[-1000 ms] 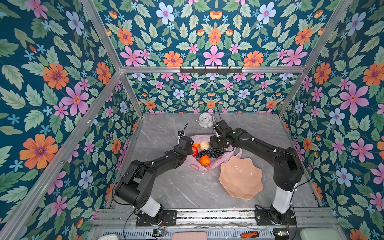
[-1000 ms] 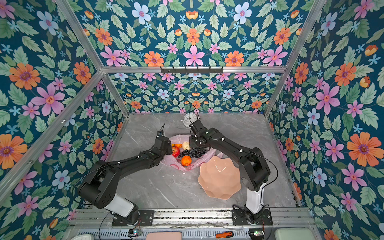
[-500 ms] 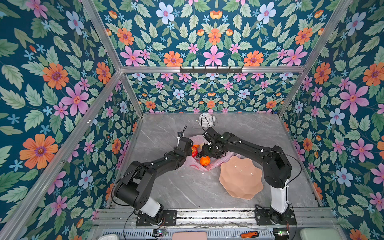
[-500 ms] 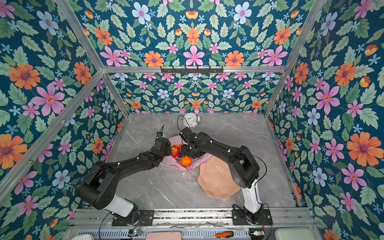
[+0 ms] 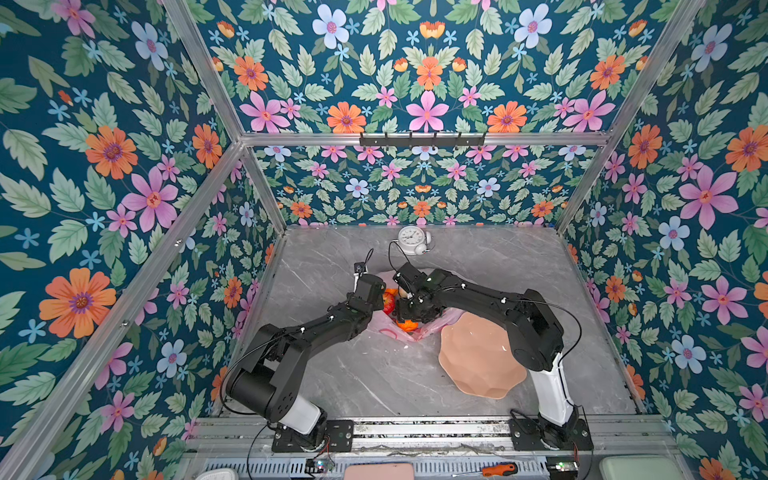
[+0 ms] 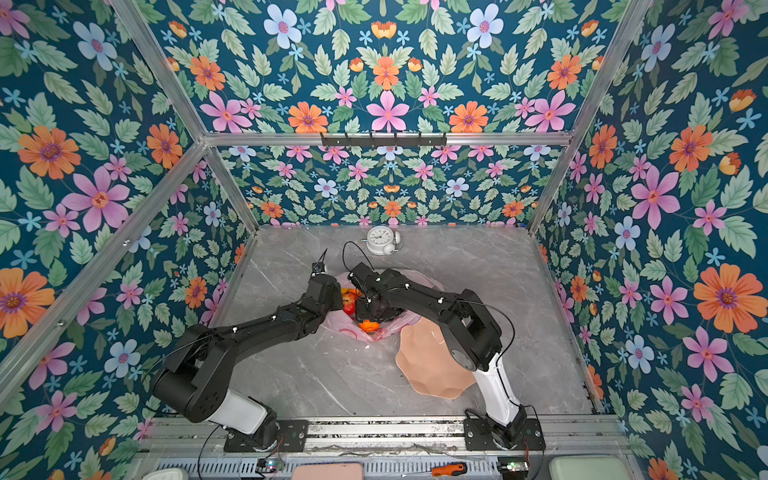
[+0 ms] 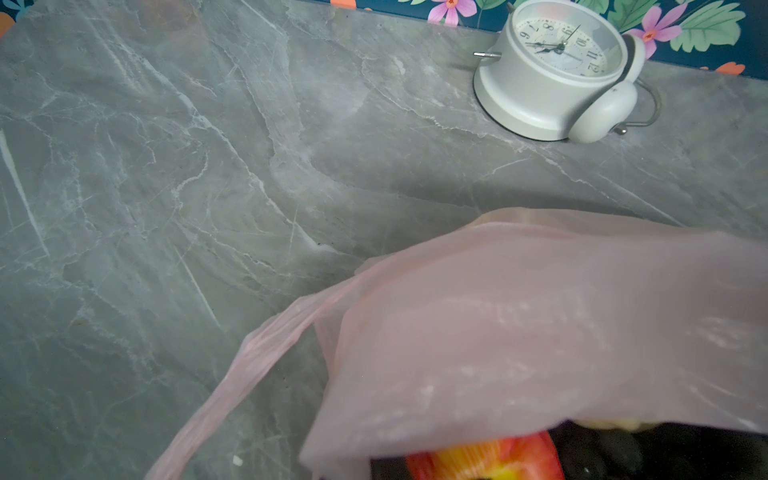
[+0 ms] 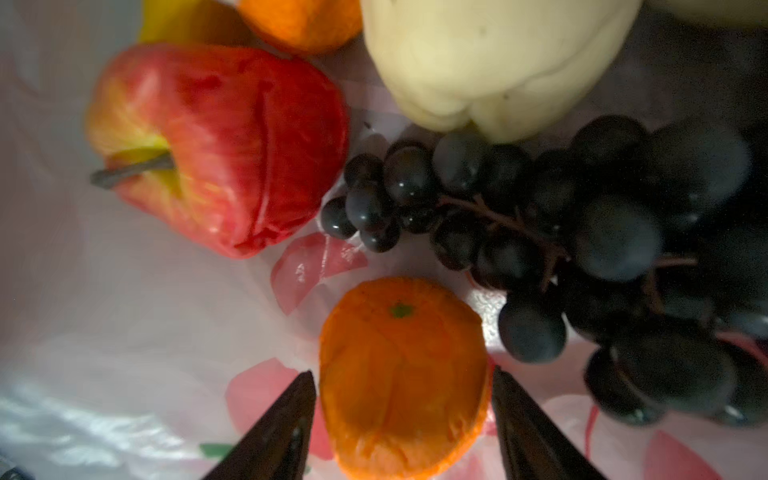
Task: Take the fake fruits out of the plastic bag
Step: 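Lower the right gripper into the bag and grasp the orange, then lift the orange out of the bag with right gripper toward the bowl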
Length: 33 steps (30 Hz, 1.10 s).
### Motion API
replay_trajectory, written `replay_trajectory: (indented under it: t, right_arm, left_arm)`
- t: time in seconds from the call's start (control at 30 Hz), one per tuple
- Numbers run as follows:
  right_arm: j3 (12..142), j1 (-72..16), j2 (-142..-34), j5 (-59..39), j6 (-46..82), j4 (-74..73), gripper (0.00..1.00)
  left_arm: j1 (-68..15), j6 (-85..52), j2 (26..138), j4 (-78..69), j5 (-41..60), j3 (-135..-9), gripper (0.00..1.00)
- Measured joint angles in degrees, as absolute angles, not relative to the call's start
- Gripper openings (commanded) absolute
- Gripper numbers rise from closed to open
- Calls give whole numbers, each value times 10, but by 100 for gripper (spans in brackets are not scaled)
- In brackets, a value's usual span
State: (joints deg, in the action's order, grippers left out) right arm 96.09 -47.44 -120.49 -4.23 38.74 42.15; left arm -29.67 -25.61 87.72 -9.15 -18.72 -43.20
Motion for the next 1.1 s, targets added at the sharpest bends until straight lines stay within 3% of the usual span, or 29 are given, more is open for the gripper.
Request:
replay_trajectory:
  t: [0.5,1.1]
  right_arm:
    - [953,-478,-1207,-39,386,420,63]
    - [722,-478,-942,30,402,291,61]
  left_arm:
    - [-297,-256,875,-91,-191,-431,3]
    - [-297,-256,874,-90,-196,-431,3]
